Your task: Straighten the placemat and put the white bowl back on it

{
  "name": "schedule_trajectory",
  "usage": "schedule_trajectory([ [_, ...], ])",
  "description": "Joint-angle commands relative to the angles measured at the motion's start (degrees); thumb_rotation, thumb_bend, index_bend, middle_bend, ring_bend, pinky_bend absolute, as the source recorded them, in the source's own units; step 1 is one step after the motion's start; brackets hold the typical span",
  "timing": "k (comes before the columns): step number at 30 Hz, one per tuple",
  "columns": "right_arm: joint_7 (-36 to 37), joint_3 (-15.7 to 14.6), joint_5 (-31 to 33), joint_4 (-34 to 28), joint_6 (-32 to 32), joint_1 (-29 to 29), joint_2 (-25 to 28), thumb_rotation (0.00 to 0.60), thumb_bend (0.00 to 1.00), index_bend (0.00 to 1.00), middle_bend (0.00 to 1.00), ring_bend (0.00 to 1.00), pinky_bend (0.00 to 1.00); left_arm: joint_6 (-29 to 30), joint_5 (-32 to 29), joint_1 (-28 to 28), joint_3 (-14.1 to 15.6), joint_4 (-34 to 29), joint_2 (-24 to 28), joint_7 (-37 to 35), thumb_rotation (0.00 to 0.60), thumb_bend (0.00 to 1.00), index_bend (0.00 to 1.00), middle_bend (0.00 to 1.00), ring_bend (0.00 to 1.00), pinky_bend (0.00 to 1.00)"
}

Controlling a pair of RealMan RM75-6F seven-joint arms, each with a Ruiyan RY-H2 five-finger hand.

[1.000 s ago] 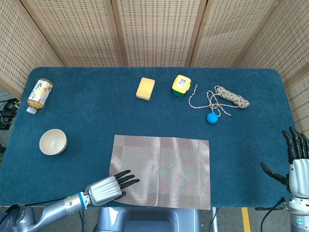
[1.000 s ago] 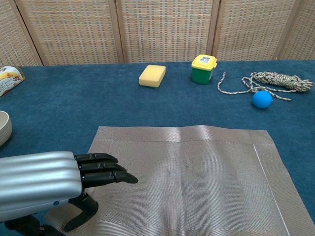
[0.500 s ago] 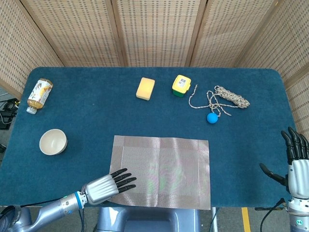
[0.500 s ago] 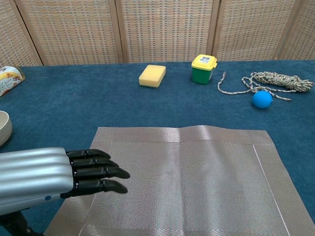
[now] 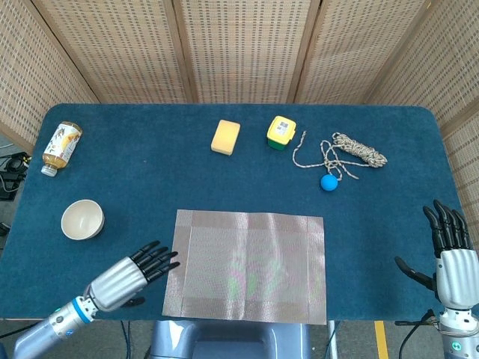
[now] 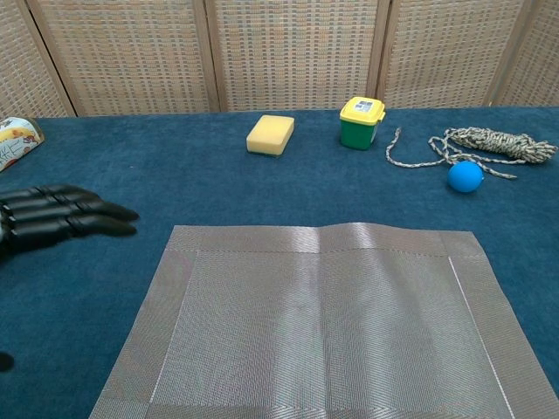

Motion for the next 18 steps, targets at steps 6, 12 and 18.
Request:
schedule_trajectory([
  [6,-1.1,-0.6,-0.2,-0.2,-1.0,0.2,-0.3,0.600,0.25,0.05,0.00,0.00,0.00,6.6,-5.9,6.4,-2.8,7.8,3.7,-4.9,0.600,0.00,0.07,0.00,0.00,0.00],
  [12,-1.7,-1.2,-0.8,-0.3,-1.3,0.3,-0.5,0.600,0.25,0.05,0.00,0.00,0.00,6.8,-11.3,9.9,-5.4,16.0,1.7,-6.5,0.600,0.00,0.13,0.00,0.00,0.00],
  [18,-2.0,-1.7,-1.2,-0.5,-1.7,0.3,-0.6,0.600,0.25,0.05,0.00,0.00,0.00,4.1,-16.6,11.7,-8.0,23.4,-1.3,-10.7,0.600,0.00,0.19,0.00,0.00,0.00],
])
